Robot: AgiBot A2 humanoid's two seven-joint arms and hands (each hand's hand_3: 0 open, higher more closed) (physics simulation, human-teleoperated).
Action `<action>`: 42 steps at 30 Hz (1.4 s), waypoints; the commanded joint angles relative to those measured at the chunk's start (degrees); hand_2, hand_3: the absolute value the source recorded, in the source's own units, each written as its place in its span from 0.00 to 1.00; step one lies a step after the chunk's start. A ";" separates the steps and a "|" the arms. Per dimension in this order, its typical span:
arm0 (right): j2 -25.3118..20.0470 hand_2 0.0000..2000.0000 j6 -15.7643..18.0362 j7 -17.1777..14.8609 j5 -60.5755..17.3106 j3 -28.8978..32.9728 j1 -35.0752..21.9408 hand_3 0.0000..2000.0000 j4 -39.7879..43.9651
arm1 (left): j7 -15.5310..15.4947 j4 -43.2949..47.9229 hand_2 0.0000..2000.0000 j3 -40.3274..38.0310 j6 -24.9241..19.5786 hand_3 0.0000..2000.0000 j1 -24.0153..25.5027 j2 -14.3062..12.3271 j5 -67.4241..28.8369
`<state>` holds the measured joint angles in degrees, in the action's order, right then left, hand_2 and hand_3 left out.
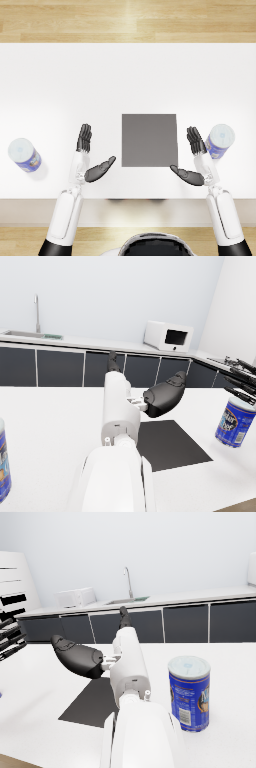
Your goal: Pick up the blue can on the left and place it in the middle, then pick up the blue can on the right and place it on top of the can in the middle
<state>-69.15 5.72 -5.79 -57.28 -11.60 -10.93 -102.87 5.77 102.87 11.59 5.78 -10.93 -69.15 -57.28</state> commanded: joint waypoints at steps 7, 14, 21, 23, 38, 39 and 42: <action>0.00 0.00 0.00 0.00 0.00 0.00 0.00 0.00 0.00 | 0.00 0.00 0.00 0.00 0.00 0.00 0.00 0.00 0.00; 0.00 0.00 0.00 0.00 0.00 0.00 0.00 0.00 0.00 | 0.00 0.00 0.00 0.00 0.00 0.00 0.00 0.00 0.00; -0.75 0.00 -3.61 3.65 0.00 1.29 -0.38 0.00 -1.32 | -3.64 1.00 0.00 -3.47 -3.65 0.00 0.75 -0.21 0.00; -1.18 0.00 -4.63 4.69 0.00 4.47 -0.64 0.00 -2.59 | -4.67 2.91 0.00 -8.31 -4.68 0.00 0.70 -0.57 0.00; -2.62 0.00 -5.71 5.78 -18.87 19.79 -1.45 0.00 -4.63 | -5.76 6.72 0.00 -35.47 -5.77 0.00 1.59 -2.35 -18.86; -2.77 0.00 -5.71 5.78 -18.96 20.07 -0.99 0.00 -3.81 | -5.76 6.34 0.00 -36.56 -5.77 0.00 2.24 -2.75 -18.95; -3.25 0.00 -5.71 5.78 -19.10 20.06 0.77 0.00 -3.00 | -5.76 5.97 0.00 -38.32 -5.78 0.00 4.90 -4.85 -19.09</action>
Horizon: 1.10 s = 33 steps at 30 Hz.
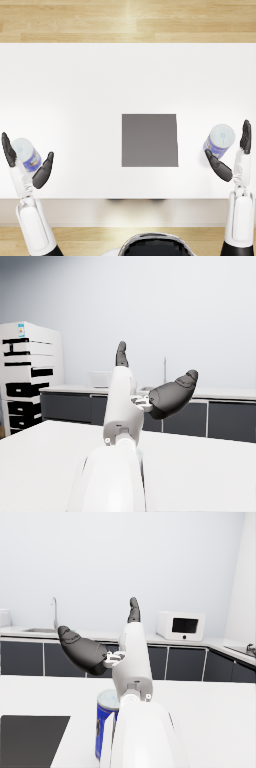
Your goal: Pick up the blue can on the left and place it in the middle, then pick up the blue can on the right and place it on top of the can in the middle
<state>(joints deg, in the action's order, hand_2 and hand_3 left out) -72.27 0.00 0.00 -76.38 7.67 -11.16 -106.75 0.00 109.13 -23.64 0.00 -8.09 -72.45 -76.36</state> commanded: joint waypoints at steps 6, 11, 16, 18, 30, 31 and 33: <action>-0.82 0.00 0.00 0.00 -0.07 1.43 2.41 0.00 5.74 | 0.00 -4.56 0.00 -5.71 0.00 0.00 3.66 -3.12 -0.06; -1.28 0.00 0.00 0.00 -0.08 0.19 2.49 0.00 10.48 | 0.00 -10.76 0.00 -4.90 0.00 0.00 4.37 -3.82 -0.07; -1.76 0.00 0.00 0.00 -0.08 0.22 2.37 0.00 15.40 | 0.00 -18.01 0.00 -4.42 0.00 0.00 4.27 -4.05 -0.07; -1.94 0.00 0.00 0.00 -0.08 -0.05 2.12 0.00 17.64 | 0.00 -20.51 0.00 -3.84 0.00 0.00 3.77 -3.93 -0.07; -3.18 0.00 0.00 0.00 -0.07 -1.69 -1.55 0.00 31.34 | 0.00 -32.49 0.00 -1.63 0.00 0.00 0.13 -3.28 -0.06; -3.28 0.00 0.00 0.00 -0.07 -1.62 -1.55 0.00 31.54 | 0.00 -33.55 0.00 -1.55 0.00 0.00 -0.40 -3.16 -0.06; -3.49 0.00 0.00 0.00 -0.07 -1.88 -2.25 0.00 32.71 | 0.00 -37.32 0.00 -1.65 0.00 0.00 -2.00 -2.71 -0.07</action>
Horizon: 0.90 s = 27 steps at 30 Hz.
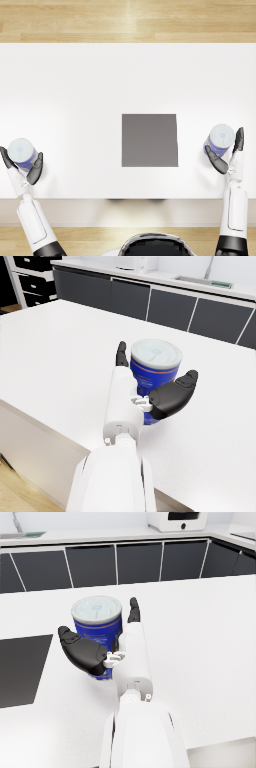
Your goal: Pick up the blue can on the left and place it in the middle, then pick up the blue can on the right and place it on top of the can in the middle
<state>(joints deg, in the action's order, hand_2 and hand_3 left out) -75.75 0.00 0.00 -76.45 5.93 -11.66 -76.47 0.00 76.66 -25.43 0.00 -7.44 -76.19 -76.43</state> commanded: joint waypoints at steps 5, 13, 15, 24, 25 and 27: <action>-0.55 0.00 0.00 0.00 0.01 -0.82 -3.75 0.00 7.48 | 0.00 -11.15 0.00 0.04 0.00 0.00 -5.12 1.50 0.00; -1.40 0.68 0.00 0.00 0.01 -0.68 -6.12 0.16 11.31 | -0.20 -14.73 0.68 1.63 -0.50 0.16 -8.42 1.95 0.00; -1.57 1.00 1.24 0.15 -0.01 -0.35 -6.11 0.49 10.85 | -0.22 -11.60 1.00 1.32 -1.27 0.49 -7.12 1.42 -0.02; -2.32 1.00 1.82 0.36 -0.02 -1.70 -4.72 0.76 -4.78 | -0.21 11.67 1.00 11.24 -1.36 0.76 -2.33 -0.99 -0.01; -2.40 1.00 2.16 0.39 -0.02 -1.82 -4.69 0.76 -7.13 | -0.23 12.84 1.00 14.05 -1.44 0.76 -2.91 -0.87 -0.02; -2.55 1.00 2.83 0.35 -0.02 -2.73 -4.78 0.76 -10.66 | -0.27 14.00 1.00 19.20 -1.55 0.76 -4.15 -0.89 -0.02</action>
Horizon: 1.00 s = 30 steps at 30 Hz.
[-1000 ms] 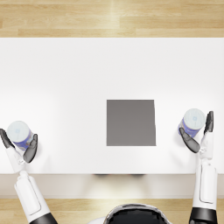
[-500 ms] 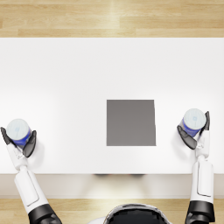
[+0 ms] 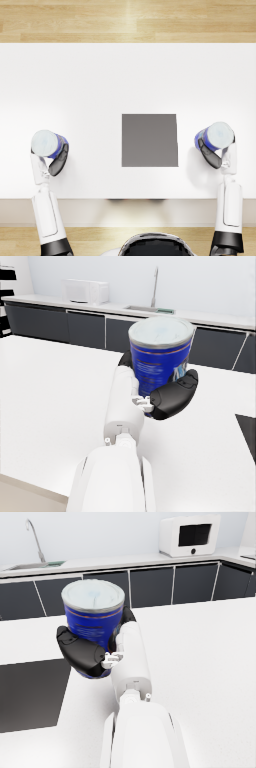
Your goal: Pick up the blue can on the left and place it in the middle, then pick up the blue can on the right and place it on top of the can in the middle
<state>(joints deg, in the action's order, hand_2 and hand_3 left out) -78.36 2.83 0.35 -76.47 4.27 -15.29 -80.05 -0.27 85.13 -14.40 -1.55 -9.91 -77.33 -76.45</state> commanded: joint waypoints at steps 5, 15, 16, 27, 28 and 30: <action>-0.38 1.00 0.63 0.12 0.01 -1.73 -1.30 0.76 -10.63 | 0.04 4.83 1.00 19.13 -0.42 0.76 -5.11 -1.17 -0.02; -1.20 1.00 0.93 0.04 0.01 -2.91 -2.15 0.76 -17.15 | 0.08 -5.77 1.00 31.70 -0.43 0.76 -14.97 -6.46 7.27; -1.32 1.00 0.90 0.06 0.01 -3.17 -3.15 0.76 -17.64 | 0.07 -7.29 1.00 33.27 -0.50 0.76 -15.70 -7.29 7.76; -3.05 1.00 1.60 0.07 0.01 -7.40 -8.46 0.76 -22.77 | -8.06 -25.16 1.00 53.17 -1.11 0.76 -25.06 -7.41 8.93; -3.23 1.00 1.67 0.07 0.01 -7.66 -8.92 0.76 -23.29 | -9.47 -26.48 1.00 45.34 -1.08 0.76 -22.40 -11.45 8.98; -3.64 1.00 1.73 0.08 0.01 -7.81 -10.21 0.76 -23.37 | -12.32 -28.03 1.00 45.46 -1.11 0.76 -22.34 -11.68 8.93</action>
<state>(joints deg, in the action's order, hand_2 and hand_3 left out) -81.69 4.68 0.46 -76.46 -3.25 -23.42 -102.22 -13.43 59.26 31.06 -2.78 -30.89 -88.32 -67.51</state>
